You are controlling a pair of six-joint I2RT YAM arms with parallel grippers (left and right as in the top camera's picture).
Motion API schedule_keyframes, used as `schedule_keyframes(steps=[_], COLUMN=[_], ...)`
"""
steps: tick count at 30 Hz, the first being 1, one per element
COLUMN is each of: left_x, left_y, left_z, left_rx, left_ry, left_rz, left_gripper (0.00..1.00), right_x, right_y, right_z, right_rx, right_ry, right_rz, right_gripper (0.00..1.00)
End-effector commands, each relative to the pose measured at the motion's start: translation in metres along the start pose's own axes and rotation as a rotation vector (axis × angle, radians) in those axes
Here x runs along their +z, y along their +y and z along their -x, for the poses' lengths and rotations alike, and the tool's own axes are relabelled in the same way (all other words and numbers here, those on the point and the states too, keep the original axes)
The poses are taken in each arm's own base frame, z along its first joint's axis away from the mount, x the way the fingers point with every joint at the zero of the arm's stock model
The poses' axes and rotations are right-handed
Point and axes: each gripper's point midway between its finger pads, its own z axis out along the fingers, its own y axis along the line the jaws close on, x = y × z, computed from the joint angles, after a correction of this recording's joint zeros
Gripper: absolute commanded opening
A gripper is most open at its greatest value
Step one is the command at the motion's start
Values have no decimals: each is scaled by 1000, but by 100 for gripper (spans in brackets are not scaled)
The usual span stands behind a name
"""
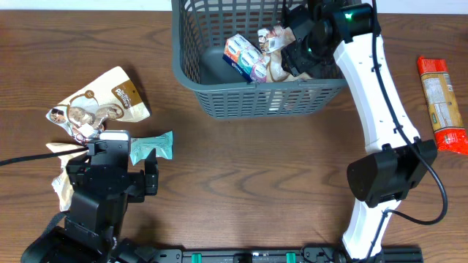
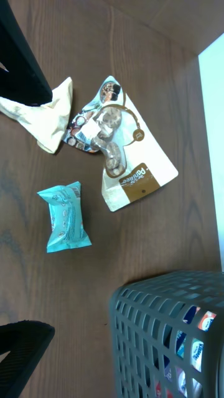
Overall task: Pack container
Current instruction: 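Lift the brown pouch and carry it over the basket with right gripper, then release the pouch into the basket and withdraw right gripper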
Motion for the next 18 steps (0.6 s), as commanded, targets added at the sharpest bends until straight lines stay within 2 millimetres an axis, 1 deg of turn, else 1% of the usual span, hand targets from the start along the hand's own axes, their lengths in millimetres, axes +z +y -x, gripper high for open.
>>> schedule_keyframes(steps=[1, 3, 4, 6, 8, 10, 12, 14, 15, 16, 18], left_x=[-3, -3, -3, -3, -3, -3, -3, -3, -3, -3, -3], left_y=[3, 3, 3, 3, 3, 3, 3, 3, 3, 3, 3], left_z=[4, 4, 4, 4, 4, 4, 4, 4, 4, 4, 4], left_rx=[-5, -6, -6, -6, -6, -6, -6, -6, -6, -6, -6], left_ry=[-13, -13, -13, -13, -13, -13, -13, -13, -13, -13, -13], left_rz=[10, 10, 10, 10, 10, 10, 9, 10, 10, 10, 10], left_gripper=[99, 99, 99, 98, 99, 99, 99, 99, 99, 99, 99], right_x=[-3, -3, -4, -8, -17, -33, -57, -90, -108, -129, -172], right_y=[-3, -5, -6, -8, -9, -12, -15, -21, -28, -39, -60], right_z=[4, 10, 15, 20, 29, 39, 52, 67, 72, 75, 77], right_rx=[-7, 9, 21, 35, 50, 65, 79, 80, 100, 130, 180], right_ry=[-17, -44, -63, -85, -118, -163, -222, -305, -343, -388, -468], right_rz=[-20, -28, -32, -38, -44, -55, -70, -101, -134, -186, -288], right_gripper=[85, 88, 91, 93, 95, 95, 95, 98, 99, 99, 99])
